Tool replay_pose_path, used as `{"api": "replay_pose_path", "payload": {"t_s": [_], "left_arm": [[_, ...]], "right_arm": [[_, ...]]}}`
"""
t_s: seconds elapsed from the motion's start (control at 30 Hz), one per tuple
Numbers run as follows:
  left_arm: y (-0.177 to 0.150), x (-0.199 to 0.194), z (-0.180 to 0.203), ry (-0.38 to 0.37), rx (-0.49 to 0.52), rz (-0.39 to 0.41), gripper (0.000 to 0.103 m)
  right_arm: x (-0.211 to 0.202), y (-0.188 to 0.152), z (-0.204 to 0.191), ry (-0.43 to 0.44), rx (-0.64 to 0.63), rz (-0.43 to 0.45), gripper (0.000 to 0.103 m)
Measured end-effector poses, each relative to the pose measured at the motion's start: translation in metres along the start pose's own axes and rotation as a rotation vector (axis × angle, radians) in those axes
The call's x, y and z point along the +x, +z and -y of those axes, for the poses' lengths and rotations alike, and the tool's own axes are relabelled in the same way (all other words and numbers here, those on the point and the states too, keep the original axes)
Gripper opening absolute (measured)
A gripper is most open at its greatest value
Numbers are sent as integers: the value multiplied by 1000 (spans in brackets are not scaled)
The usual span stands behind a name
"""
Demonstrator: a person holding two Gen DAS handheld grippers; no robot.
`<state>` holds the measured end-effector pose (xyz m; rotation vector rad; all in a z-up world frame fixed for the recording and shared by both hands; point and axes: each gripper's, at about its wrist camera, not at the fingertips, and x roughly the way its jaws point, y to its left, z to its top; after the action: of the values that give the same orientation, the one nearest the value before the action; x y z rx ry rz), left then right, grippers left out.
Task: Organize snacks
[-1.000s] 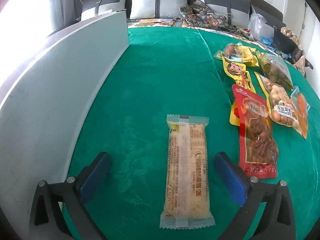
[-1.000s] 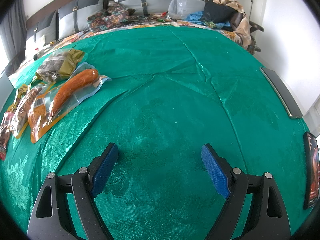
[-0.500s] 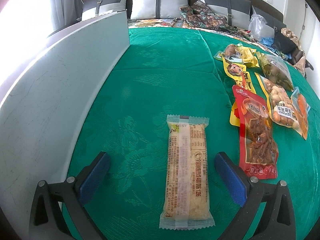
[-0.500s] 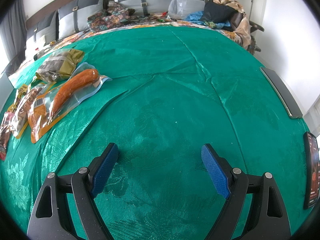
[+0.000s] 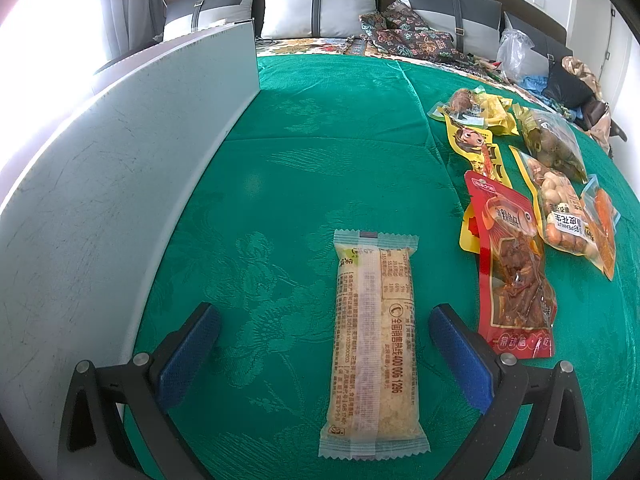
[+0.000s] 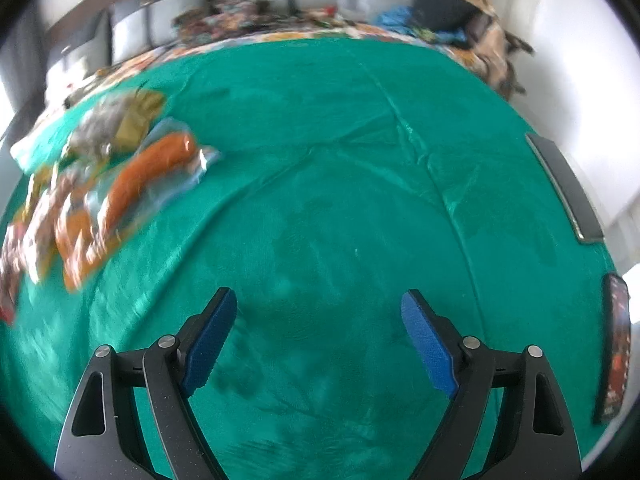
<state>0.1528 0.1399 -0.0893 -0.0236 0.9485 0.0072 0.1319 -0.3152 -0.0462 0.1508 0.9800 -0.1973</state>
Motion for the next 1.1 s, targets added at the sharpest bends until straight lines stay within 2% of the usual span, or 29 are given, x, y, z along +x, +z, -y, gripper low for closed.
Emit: {"api": "replay_pose_path", "payload": {"t_s": [0.1, 0.17, 0.2, 0.27, 0.33, 0.37, 0.4, 0.5, 0.57, 0.6, 0.63, 0.7, 0.77, 0.93, 1.1], "left_arm": [[0, -1, 0, 1, 0, 0, 103], [0, 0, 0, 0, 0, 0, 103], [0, 0, 0, 0, 0, 0, 103], [0, 0, 0, 0, 0, 0, 103], [-1, -1, 0, 0, 0, 0, 103], [0, 0, 0, -1, 0, 0, 103], [-1, -1, 0, 0, 0, 0, 103], [0, -2, -1, -1, 0, 0, 103], [-1, -2, -1, 0, 0, 0, 103], [-1, -2, -1, 0, 0, 0, 103], [-1, -2, -1, 0, 0, 0, 103], [-1, -2, -1, 0, 0, 0, 103], [-1, -2, -1, 0, 0, 0, 103], [-1, -2, -1, 1, 1, 0, 103], [-1, -3, -2, 0, 1, 0, 103]], "right_arm": [[-10, 26, -19, 135, 140, -16, 87], [4, 46, -42, 228, 239, -108, 87], [15, 53, -53, 245, 284, -157, 87], [36, 65, -68, 230, 376, -209, 85], [54, 76, -83, 179, 437, -226, 85], [62, 79, -91, 158, 446, -239, 90], [66, 83, -101, 111, 435, -232, 90], [76, 94, -136, -55, 284, -211, 90], [75, 88, -150, -110, 157, -173, 86], [71, 83, -153, -109, 114, -142, 84], [65, 77, -154, -99, 75, -100, 80], [55, 70, -154, -70, 20, -72, 55], [45, 62, -152, -22, -68, -72, 53], [35, 40, -133, 91, -189, -97, 52], [13, -3, -126, 232, -400, -148, 52]]}}
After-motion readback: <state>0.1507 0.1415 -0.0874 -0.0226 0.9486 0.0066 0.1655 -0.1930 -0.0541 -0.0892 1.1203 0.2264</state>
